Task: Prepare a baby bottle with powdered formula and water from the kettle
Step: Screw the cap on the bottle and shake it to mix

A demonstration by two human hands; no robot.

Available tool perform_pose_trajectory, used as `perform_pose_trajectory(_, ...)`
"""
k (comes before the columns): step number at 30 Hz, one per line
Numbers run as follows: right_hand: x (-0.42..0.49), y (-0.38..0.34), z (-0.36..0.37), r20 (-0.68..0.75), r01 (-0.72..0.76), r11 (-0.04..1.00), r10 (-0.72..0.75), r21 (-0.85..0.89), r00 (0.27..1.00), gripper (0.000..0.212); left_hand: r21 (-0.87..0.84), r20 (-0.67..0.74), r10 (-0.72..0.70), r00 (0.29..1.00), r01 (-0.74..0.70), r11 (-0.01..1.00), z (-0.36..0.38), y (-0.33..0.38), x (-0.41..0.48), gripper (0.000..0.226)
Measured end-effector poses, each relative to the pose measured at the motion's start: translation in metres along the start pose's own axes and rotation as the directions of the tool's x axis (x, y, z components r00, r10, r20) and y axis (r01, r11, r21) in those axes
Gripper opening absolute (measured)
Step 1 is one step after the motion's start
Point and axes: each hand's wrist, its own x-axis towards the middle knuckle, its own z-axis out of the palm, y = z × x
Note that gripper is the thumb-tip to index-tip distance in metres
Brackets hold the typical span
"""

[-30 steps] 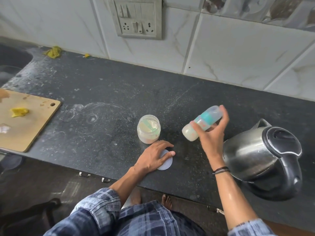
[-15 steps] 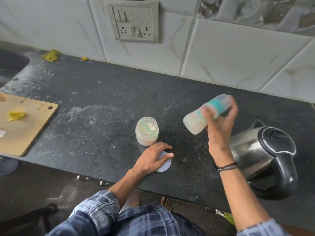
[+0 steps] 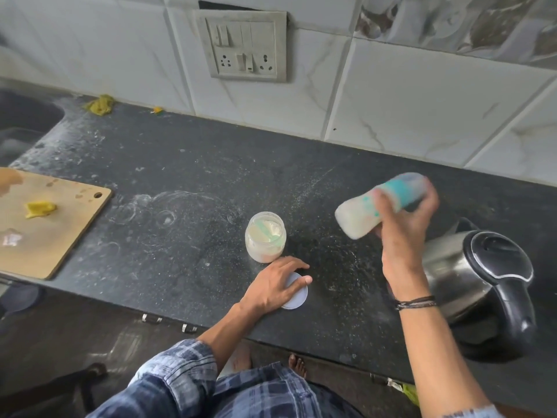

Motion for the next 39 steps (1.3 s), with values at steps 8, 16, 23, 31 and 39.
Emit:
perform_pose_trajectory(8, -0.009, -0.005, 0.004, 0.008, 0.003, 0.999, -0.003, 0.033, 1.0, 0.068, 0.0, 0.011, -0.01, 1.0, 0.01, 1.0, -0.001, 0.001, 0.001, 0.05)
perform_pose_trajectory(16, -0.008, -0.021, 0.007, -0.083, 0.02, 0.994, -0.011, 0.105, 0.996, 0.07, -0.009, 0.007, -0.016, 1.0, 0.016, 1.0, 0.0, 0.001, 0.0, 0.049)
perform_pose_trajectory(23, -0.006, -0.034, 0.007, -0.113, 0.081, 0.985, -0.064, 0.152, 0.992, 0.078, -0.005, 0.014, -0.018, 1.0, 0.018, 1.0, 0.0, 0.002, 0.001, 0.049)
perform_pose_trajectory(31, -0.006, -0.041, 0.001, -0.154, 0.149, 0.976, -0.125, 0.157, 0.98, 0.076, -0.001, 0.009, -0.013, 1.0, 0.013, 1.0, 0.001, 0.0, 0.001, 0.048)
perform_pose_trajectory(39, -0.008, -0.037, 0.005, -0.156, 0.089, 0.984, -0.064, 0.156, 0.986, 0.079, 0.002, 0.003, -0.012, 1.0, 0.012, 1.0, 0.003, -0.001, 0.001, 0.047)
